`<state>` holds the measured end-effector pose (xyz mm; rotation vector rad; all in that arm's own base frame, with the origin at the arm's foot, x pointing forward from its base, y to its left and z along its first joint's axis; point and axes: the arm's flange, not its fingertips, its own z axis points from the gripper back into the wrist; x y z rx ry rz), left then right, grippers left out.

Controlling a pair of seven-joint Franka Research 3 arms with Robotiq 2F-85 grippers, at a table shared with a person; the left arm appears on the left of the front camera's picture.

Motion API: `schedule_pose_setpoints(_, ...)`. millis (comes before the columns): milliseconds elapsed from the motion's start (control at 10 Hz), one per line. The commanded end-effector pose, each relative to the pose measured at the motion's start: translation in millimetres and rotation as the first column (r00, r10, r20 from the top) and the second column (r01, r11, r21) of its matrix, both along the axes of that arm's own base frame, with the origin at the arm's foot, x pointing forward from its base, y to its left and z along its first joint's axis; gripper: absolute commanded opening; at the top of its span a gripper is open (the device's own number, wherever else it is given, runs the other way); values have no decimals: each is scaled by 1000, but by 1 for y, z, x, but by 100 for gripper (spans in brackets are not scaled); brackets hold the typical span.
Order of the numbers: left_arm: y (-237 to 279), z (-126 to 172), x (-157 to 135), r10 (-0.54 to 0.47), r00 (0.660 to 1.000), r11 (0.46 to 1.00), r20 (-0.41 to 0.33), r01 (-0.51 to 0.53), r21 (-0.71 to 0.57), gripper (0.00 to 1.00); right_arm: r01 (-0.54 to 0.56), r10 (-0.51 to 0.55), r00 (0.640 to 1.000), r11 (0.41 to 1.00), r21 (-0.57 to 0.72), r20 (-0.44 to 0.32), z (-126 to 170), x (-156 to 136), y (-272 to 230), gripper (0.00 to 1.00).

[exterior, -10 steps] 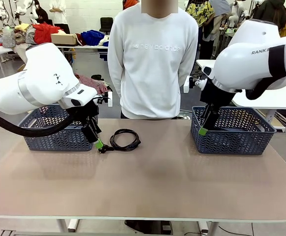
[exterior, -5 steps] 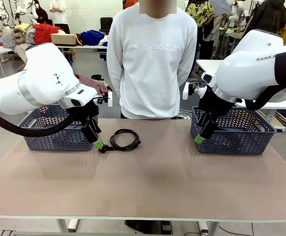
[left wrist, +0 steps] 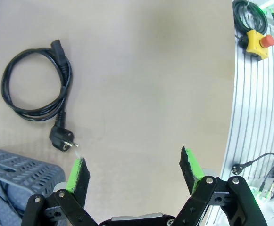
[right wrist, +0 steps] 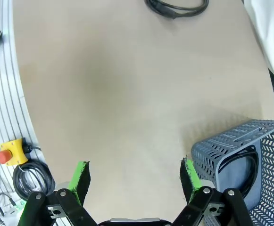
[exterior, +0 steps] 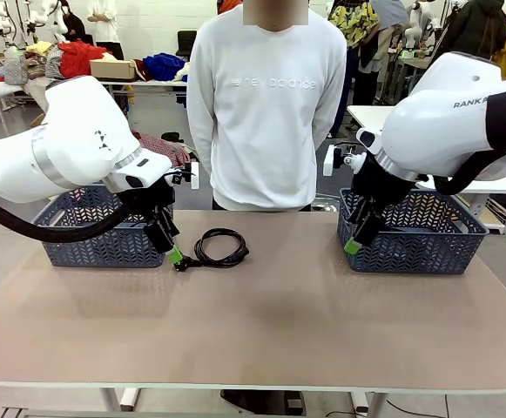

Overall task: Organize the cables according to human instructions.
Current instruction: Pick up a bundle of cables and place it in the basket indicated by the human.

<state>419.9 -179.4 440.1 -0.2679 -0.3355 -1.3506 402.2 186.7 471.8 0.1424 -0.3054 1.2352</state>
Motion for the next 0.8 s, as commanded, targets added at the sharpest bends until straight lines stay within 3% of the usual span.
schedule_pose_setpoints(0,1,0,0,5,1000,1000,2,-5,2,100,2,-2,1000,1000,1,1,2,0,1,100)
schedule_pose_setpoints(700,1,0,0,5,1000,1000,2,-5,2,100,2,-2,1000,1000,1,1,2,0,1,100)
